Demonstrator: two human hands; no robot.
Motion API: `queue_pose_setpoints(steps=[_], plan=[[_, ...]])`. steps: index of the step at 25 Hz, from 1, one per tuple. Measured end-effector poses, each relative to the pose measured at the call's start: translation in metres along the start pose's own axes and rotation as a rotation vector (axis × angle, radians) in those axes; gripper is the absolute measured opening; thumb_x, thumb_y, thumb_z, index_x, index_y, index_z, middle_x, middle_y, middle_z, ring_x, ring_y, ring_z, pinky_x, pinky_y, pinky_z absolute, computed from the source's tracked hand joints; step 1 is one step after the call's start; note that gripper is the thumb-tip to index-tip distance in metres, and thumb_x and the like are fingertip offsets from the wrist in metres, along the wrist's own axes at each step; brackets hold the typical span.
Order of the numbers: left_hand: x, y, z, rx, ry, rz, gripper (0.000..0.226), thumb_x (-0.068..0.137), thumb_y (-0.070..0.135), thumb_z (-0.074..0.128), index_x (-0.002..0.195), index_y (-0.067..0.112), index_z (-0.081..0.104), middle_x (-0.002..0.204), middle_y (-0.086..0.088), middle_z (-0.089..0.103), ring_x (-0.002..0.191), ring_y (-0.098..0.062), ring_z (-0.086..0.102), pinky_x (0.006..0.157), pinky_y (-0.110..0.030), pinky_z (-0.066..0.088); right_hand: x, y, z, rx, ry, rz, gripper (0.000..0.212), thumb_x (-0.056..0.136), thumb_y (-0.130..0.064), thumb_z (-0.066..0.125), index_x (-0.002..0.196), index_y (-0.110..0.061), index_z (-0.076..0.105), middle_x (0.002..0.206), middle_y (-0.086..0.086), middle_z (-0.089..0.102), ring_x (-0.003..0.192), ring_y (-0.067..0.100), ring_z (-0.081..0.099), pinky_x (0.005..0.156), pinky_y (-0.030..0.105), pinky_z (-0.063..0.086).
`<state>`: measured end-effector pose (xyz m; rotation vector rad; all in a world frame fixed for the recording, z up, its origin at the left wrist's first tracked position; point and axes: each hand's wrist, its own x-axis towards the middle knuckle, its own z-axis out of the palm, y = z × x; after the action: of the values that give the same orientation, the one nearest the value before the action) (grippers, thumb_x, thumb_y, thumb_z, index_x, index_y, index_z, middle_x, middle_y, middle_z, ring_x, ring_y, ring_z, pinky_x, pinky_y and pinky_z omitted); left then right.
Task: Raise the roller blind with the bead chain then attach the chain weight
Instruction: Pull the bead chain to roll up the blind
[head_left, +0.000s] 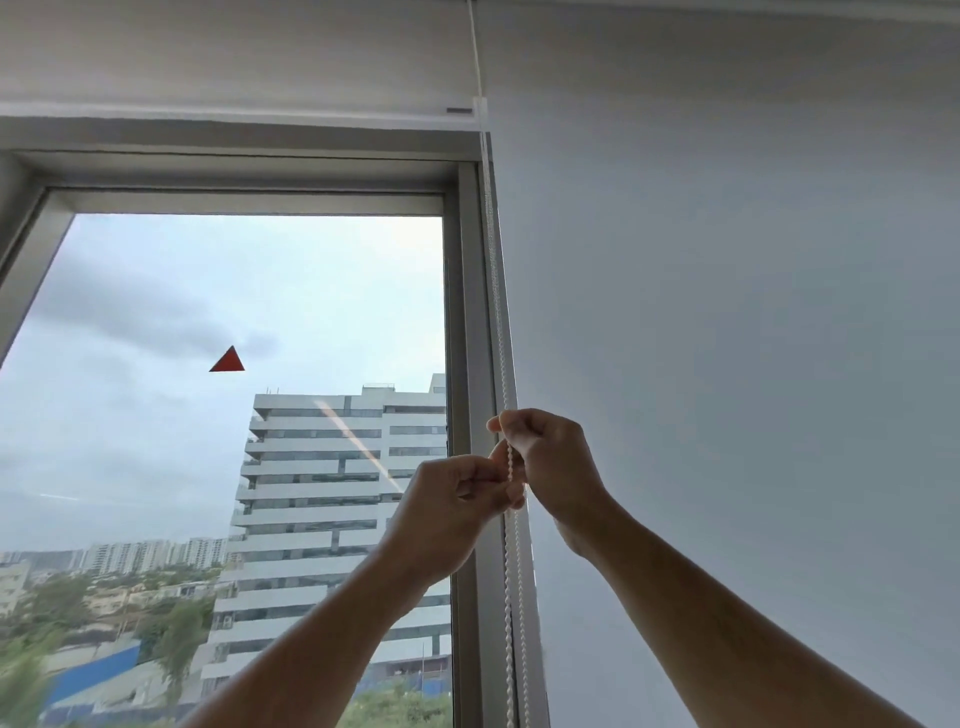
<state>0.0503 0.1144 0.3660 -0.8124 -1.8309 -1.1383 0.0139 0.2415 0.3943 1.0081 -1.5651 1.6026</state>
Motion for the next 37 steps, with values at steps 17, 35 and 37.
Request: queue_pose_setpoints(steps=[17,35,37], plan=[[-0.115,-0.098,0.049,-0.146,-0.059,-0.249,0.020,0.081,0.001,0.075,0.086,0.020,0.072,0.065,0.003,0.074,0.058,-0.010,0.068,0.058,-0.024,0.055,-0.105,0.099,-0.018,0.007,-0.095,0.124,0.006,0.087,-0.014,0.073,0.092,-0.014,0.070,0.076,0.008,0.076,0.062,0.007,0.072,0.058,0.011,0.051],[-0.271,-0.186,0.121,-0.012,-0.062,-0.524,0.024,0.079,0.007,0.078,0.081,0.030,0.072,0.071,0.009,0.074,0.067,-0.005,0.069,0.072,-0.032,0.059,-0.241,0.214,-0.035,0.071,-0.071,0.360,0.008,0.081,-0.010,0.079,0.085,-0.015,0.074,0.074,0.000,0.075,0.069,0.014,0.071,0.071,0.030,0.058],[-0.284,-0.192,0.130,-0.025,-0.062,-0.565,0.021,0.080,0.008,0.078,0.081,0.028,0.073,0.067,0.014,0.073,0.065,-0.003,0.068,0.069,-0.028,0.056,-0.257,0.225,-0.037,0.059,-0.078,0.391,0.007,0.082,-0.011,0.079,0.084,-0.016,0.075,0.074,0.002,0.075,0.068,0.015,0.070,0.073,0.034,0.059]])
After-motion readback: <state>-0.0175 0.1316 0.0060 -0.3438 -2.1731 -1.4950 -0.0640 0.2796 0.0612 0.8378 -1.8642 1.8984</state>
